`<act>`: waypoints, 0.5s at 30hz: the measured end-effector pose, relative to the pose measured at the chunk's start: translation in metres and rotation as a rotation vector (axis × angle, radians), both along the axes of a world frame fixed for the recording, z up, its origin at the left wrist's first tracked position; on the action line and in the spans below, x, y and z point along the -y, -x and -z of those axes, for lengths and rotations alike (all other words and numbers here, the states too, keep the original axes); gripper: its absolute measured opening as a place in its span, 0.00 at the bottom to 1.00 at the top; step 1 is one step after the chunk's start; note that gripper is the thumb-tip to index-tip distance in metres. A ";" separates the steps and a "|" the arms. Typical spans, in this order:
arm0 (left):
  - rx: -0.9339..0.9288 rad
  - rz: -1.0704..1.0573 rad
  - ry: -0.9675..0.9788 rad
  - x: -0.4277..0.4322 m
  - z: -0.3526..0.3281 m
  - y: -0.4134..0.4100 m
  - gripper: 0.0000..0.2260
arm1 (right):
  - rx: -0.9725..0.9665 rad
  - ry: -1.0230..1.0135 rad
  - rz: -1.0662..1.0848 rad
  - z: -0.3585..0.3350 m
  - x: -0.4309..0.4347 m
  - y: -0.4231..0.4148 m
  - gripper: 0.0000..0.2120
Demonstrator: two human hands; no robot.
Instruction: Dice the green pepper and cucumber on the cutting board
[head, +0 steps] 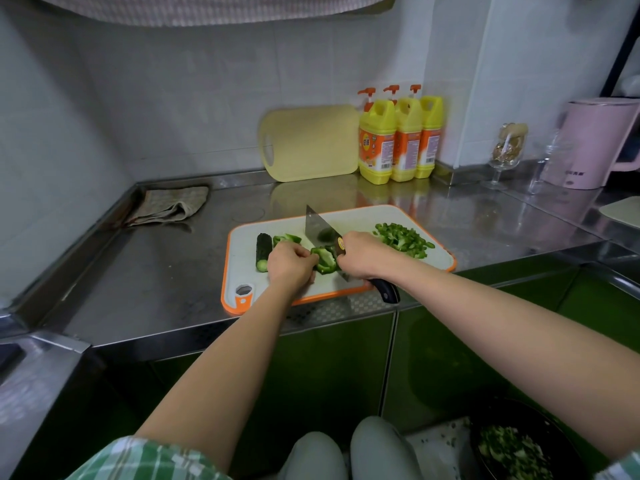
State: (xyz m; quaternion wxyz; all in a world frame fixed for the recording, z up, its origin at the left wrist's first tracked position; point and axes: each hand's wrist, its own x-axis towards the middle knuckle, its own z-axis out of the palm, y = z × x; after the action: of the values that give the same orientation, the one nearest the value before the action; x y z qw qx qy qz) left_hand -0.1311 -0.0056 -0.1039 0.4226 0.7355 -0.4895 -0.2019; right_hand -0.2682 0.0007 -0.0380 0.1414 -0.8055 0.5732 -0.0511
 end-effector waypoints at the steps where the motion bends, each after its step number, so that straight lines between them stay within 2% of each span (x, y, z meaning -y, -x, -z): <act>1: 0.011 0.006 -0.001 -0.002 -0.001 0.000 0.11 | 0.004 0.013 0.004 0.001 0.001 0.000 0.04; 7: -0.036 -0.044 -0.007 -0.009 -0.007 0.000 0.19 | 0.169 -0.001 0.025 0.005 0.007 0.015 0.05; 10: -0.006 -0.064 -0.075 -0.008 -0.016 0.001 0.15 | 0.252 0.002 0.002 -0.005 -0.001 0.025 0.05; 13: 0.053 -0.107 -0.116 -0.009 -0.026 0.005 0.13 | 0.202 -0.016 -0.052 -0.019 -0.014 0.031 0.06; 15: 0.056 -0.112 -0.117 -0.009 -0.028 0.008 0.16 | 0.150 -0.039 -0.078 -0.024 -0.022 0.035 0.06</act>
State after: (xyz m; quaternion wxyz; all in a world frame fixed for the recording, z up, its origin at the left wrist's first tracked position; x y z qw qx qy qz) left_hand -0.1386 0.0031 -0.0757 0.3756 0.7905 -0.4467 -0.1859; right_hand -0.3029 0.0223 -0.0140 0.2012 -0.8181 0.5303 -0.0945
